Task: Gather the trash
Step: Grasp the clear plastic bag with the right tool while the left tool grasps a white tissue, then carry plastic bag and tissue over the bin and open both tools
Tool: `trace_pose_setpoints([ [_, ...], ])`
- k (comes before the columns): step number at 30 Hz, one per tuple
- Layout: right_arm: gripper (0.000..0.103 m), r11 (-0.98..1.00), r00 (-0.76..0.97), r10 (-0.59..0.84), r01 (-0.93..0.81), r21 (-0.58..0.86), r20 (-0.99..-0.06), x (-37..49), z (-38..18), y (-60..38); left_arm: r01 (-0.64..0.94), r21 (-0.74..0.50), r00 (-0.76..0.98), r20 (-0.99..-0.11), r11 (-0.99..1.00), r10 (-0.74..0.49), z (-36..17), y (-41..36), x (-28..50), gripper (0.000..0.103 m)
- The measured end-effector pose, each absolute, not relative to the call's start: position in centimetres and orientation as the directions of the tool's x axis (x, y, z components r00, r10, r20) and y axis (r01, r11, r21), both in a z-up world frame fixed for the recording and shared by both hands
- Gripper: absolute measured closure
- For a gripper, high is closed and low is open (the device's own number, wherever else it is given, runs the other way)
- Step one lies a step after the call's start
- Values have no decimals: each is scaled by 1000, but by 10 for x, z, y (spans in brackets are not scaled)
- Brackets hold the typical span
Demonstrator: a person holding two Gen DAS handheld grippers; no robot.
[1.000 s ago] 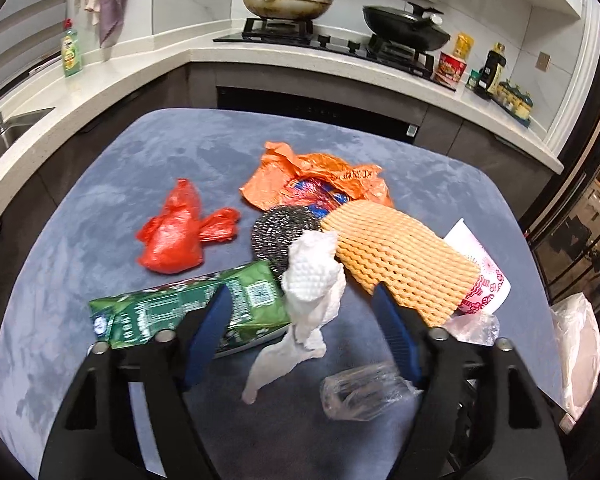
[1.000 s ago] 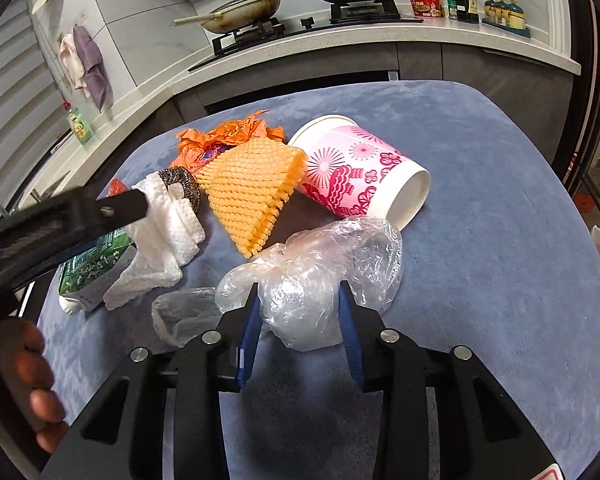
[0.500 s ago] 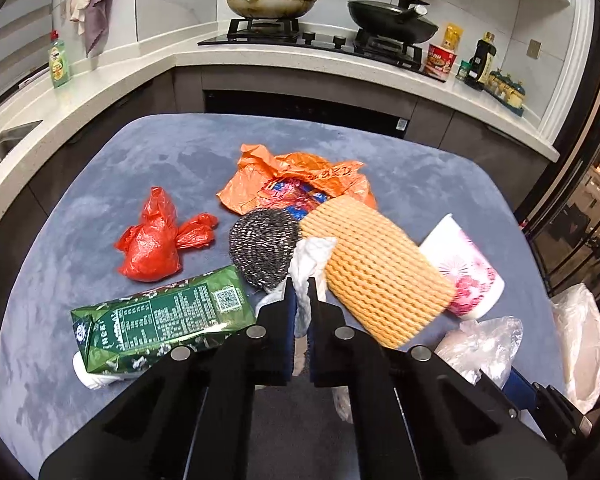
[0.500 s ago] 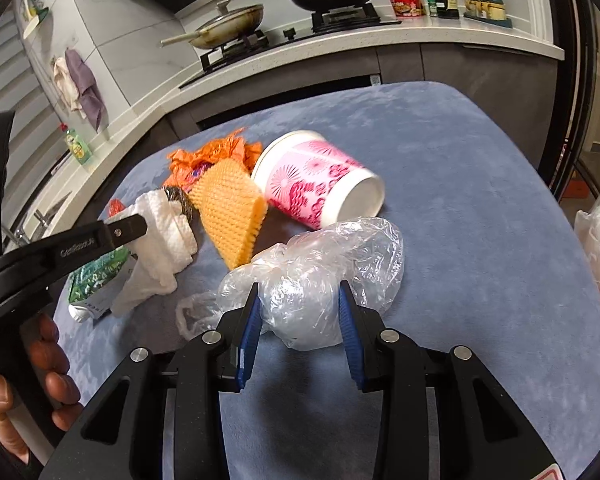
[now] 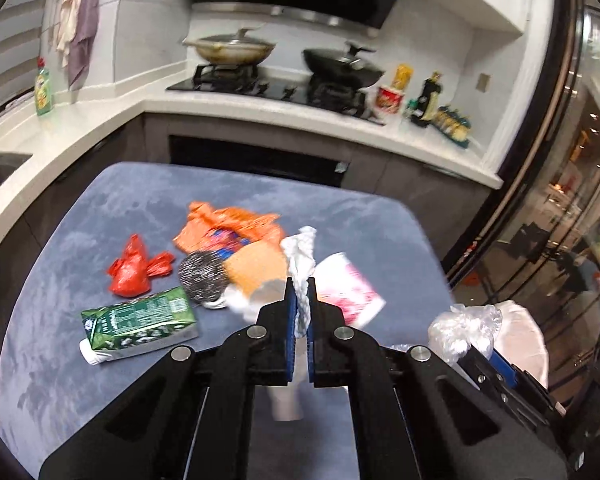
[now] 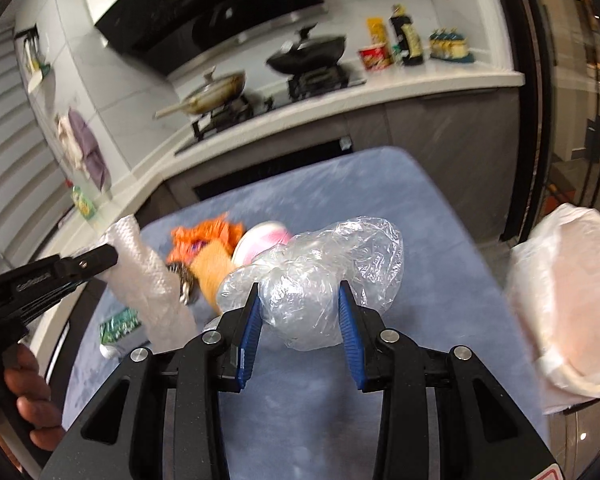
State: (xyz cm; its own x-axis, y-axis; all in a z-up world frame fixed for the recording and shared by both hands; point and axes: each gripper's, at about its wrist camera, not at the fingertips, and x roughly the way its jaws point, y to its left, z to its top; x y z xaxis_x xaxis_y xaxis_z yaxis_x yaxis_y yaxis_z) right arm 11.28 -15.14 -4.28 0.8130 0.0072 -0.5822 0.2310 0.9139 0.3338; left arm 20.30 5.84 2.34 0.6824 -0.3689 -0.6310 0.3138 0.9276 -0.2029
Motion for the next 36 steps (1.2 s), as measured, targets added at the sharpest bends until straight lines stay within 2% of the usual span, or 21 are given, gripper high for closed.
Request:
trace_pose_setpoints([
  [17,68,811,851,-252,445,379,-460,-12,3,-286,584,-189,601,-552,789,-577,77,-77,105,99],
  [26,68,718,804,-362,563,409,-471,-73,-10,-348,677,-178,526,-561,714,-639,75,-145,68,99],
  [36,68,665,764,-402,623,413,-505,-105,-29,-386,726,-184,467,-577,663,-671,68,-199,50,99],
])
